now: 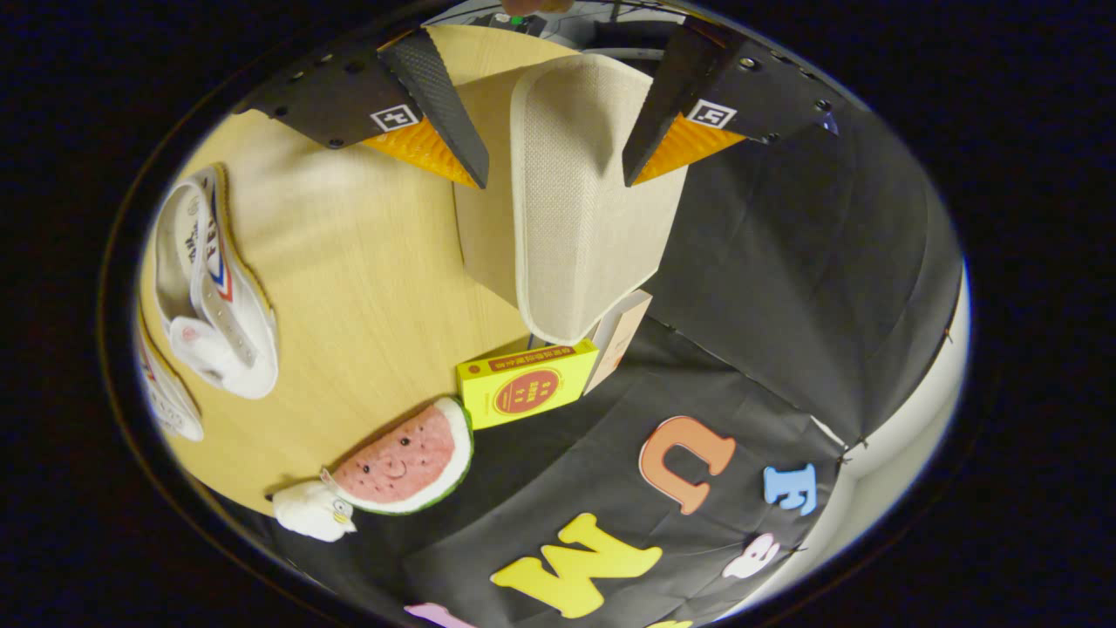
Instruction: Open the storage box then place both shoes into the box .Put the left shoe in first, then the right shoe, with the right side of both shoes facing outward in a uniform manner.
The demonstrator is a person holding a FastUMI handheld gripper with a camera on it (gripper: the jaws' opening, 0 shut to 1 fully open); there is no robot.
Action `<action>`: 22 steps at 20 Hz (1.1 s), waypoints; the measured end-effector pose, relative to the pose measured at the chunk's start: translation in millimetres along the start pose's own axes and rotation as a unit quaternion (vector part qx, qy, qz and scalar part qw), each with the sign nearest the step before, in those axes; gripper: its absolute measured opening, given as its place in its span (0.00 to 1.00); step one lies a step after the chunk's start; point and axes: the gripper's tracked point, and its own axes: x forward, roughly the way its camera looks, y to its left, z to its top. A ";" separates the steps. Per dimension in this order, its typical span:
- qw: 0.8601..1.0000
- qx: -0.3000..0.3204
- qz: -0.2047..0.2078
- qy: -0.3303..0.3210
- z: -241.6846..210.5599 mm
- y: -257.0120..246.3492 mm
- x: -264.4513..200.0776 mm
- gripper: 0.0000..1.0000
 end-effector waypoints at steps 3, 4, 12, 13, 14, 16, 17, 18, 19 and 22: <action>0.999 0.035 0.008 0.021 -6.2 1.1 5.8 0.95; 0.998 0.047 0.013 0.026 -6.9 3.2 7.6 0.95; 0.998 0.059 -0.002 0.035 0.9 5.2 -1.2 0.61; 0.998 0.063 -0.008 0.026 4.0 2.0 -6.6 0.49; 0.997 0.073 -0.010 0.014 13.2 1.4 -11.5 0.36; 0.997 0.077 0.012 0.019 12.4 10.3 -20.6 0.19; 0.996 0.084 0.020 0.016 16.8 15.2 -18.9 0.13; 0.996 0.086 0.022 0.020 15.4 16.7 -23.4 0.01; 0.996 0.082 0.025 0.020 17.4 21.3 -26.2 0.01; 0.998 0.059 0.030 0.014 22.7 43.9 -38.9 0.00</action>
